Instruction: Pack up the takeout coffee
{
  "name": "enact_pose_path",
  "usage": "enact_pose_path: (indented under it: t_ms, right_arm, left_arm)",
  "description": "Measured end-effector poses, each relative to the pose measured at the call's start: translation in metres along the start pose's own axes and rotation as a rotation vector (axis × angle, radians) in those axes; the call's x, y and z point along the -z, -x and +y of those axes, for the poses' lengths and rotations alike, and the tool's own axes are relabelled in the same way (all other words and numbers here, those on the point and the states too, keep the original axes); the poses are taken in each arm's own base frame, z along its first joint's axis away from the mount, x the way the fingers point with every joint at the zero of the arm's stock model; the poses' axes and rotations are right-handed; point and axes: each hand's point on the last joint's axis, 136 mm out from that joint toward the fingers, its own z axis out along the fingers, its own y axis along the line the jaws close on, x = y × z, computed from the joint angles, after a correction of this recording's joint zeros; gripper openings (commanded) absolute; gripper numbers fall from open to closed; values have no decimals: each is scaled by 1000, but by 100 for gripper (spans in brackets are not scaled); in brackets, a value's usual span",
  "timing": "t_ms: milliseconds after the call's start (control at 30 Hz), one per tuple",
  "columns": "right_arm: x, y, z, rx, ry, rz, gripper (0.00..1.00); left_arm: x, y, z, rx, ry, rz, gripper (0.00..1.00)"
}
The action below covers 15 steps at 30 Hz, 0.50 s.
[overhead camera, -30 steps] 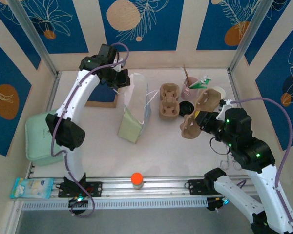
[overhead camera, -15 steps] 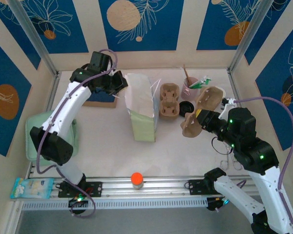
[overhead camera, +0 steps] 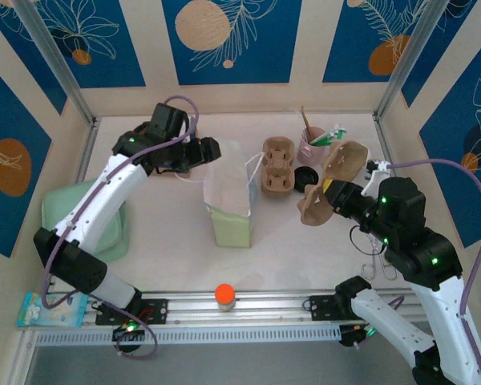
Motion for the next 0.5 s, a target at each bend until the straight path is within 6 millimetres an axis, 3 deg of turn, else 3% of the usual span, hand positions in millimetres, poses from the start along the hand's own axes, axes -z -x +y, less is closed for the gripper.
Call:
enact_pose_path:
  t_ms: [133, 300, 400, 500]
  right_arm:
    - [0, -1, 0, 0, 2, 4, 15]
    - [-2, 0, 3, 3, 4, 13, 15]
    - [-4, -1, 4, 7, 7, 22, 15]
    - [-5, -2, 6, 12, 15, 32, 15]
  left_arm:
    - [42, 35, -21, -265, -8, -156, 84]
    - [87, 56, -46, -556, -38, -310, 87]
    - [94, 75, -63, -709, -42, -359, 87]
    - [78, 87, -77, -824, -63, -335, 87]
